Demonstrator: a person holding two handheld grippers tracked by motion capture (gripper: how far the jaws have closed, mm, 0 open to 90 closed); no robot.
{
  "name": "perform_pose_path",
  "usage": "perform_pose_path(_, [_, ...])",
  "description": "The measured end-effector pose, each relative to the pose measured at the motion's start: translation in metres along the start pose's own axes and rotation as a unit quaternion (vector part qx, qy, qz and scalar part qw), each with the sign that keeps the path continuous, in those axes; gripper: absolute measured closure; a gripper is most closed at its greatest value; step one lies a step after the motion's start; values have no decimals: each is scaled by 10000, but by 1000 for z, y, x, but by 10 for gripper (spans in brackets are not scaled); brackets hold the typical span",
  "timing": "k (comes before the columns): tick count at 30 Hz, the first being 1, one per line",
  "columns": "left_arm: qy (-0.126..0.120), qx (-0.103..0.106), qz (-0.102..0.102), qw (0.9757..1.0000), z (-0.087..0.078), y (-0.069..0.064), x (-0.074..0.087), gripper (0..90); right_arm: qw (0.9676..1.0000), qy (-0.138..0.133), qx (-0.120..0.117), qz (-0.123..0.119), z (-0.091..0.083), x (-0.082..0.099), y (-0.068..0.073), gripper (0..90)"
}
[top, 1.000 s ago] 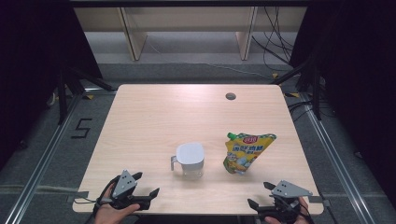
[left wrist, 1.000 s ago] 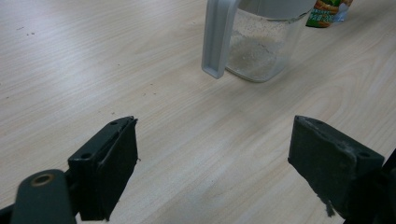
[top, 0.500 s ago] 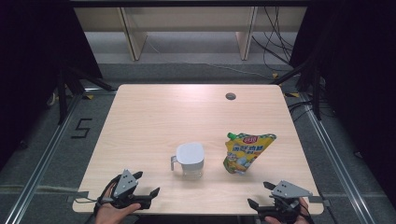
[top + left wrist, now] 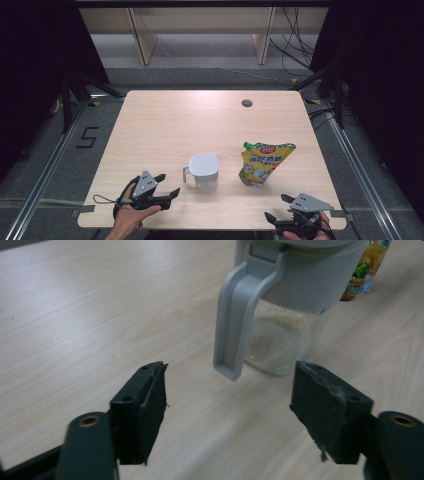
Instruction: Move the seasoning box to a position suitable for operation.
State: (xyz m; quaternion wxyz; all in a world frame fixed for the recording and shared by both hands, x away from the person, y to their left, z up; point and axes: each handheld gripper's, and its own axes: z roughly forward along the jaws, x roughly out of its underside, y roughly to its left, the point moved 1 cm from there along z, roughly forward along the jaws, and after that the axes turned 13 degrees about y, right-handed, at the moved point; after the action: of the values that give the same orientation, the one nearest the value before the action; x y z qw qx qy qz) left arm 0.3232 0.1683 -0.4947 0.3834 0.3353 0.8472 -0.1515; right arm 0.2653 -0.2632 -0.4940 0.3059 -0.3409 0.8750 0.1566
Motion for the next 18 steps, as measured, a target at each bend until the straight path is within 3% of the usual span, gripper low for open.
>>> perform_pose_path(4, [-10, -15, 82, 10000, 9, -5, -11, 391, 10000, -23, -14, 13, 0, 0, 0, 182])
perform_pose_path(5, [56, -91, 289, 9995, 13, -5, -16, 410, 10000, -17, 45, 80, -1, 0, 1, 182])
perform_pose_path(7, [62, -65, 221, 9997, 16, -6, -18, 455, 9998, -66, 82, 155, 0, 0, 3, 183])
perform_pose_path(9, [66, -100, 298, 9995, 21, -5, -22, 474, 9998, -49, 172, 130, -1, 0, 2, 183])
perform_pose_path(10, [85, -120, 418, 9990, 23, -3, -24, 508, 9998, -77, 189, 1, -1, 0, 1, 184])
perform_pose_path(11, [109, -82, 299, 9995, 28, -2, -25, 546, 9998, -90, 184, 20, -1, 0, 1, 186])
perform_pose_path(15, [134, -73, 429, 9990, 33, 2, -28, 625, 9998, -88, 167, 8, -1, 0, 2, 187])
perform_pose_path(18, [148, 27, 349, 9993, 37, 0, -30, 681, 9999, -107, 112, 32, -1, -1, 2, 193])
